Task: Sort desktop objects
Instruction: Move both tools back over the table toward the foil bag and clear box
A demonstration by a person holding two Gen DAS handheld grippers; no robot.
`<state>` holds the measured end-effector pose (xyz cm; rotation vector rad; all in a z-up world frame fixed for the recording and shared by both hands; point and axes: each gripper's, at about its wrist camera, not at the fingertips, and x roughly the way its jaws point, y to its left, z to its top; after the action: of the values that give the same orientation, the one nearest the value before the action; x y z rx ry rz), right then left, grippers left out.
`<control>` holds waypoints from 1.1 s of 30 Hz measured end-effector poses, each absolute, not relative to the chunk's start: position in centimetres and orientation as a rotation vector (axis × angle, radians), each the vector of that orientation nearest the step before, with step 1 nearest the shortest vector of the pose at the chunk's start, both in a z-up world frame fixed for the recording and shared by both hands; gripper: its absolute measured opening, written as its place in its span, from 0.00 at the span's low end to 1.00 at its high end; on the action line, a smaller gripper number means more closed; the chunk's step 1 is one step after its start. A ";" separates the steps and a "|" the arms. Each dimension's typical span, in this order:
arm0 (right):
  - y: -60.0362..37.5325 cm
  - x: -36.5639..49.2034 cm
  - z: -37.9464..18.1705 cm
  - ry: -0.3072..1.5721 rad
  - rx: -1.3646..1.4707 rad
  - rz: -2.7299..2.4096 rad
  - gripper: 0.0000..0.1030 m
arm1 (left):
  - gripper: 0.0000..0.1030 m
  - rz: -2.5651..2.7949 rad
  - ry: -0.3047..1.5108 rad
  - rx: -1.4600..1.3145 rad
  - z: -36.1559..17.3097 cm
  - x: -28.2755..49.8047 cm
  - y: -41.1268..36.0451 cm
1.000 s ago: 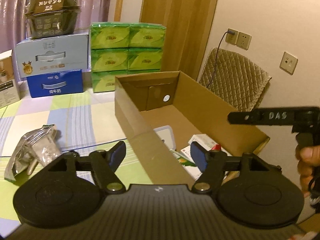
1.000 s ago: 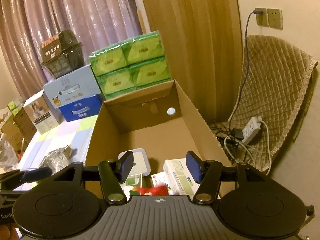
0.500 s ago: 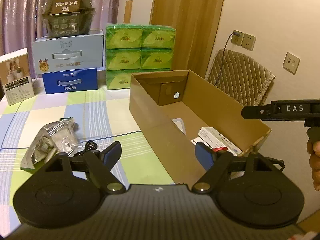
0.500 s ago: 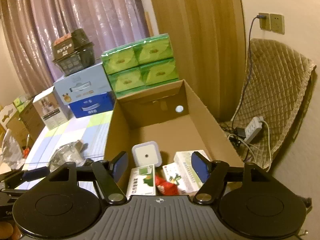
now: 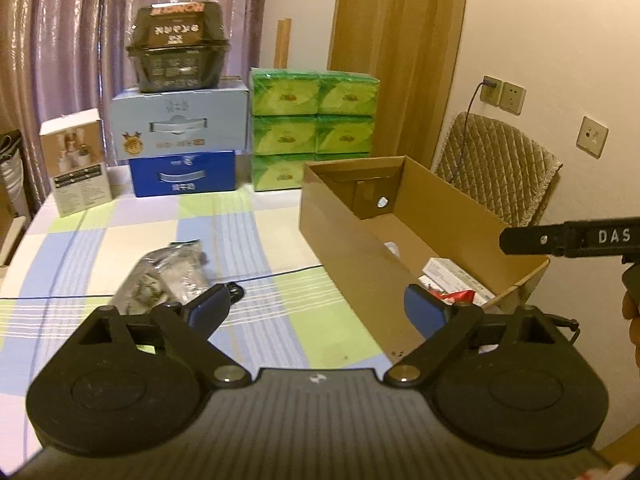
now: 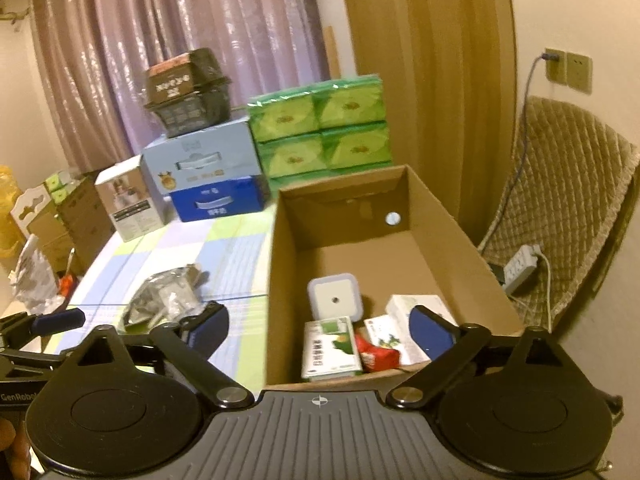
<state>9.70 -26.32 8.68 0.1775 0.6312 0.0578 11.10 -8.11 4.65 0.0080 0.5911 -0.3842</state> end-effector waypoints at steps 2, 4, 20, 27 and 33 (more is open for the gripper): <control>-25.4 9.7 8.9 0.626 0.179 0.074 0.97 | 0.92 -0.369 0.588 0.015 4.7 10.9 -7.2; -24.4 9.8 9.1 0.620 0.178 0.096 0.98 | 0.94 -0.354 0.587 0.022 4.8 10.6 -6.2; -14.5 11.8 7.5 0.644 0.132 0.286 0.98 | 0.99 -0.189 0.638 0.041 1.9 10.6 3.9; -11.9 13.4 5.3 0.685 0.124 0.315 0.98 | 0.99 -0.159 0.657 0.041 0.7 11.0 6.6; -10.3 14.8 2.9 0.711 0.097 0.322 0.98 | 0.99 -0.146 0.676 0.048 -0.7 12.1 8.0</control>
<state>14.84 -10.29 2.87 0.0969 0.7110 0.3222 12.13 8.04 -0.70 0.0476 0.6763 -0.1460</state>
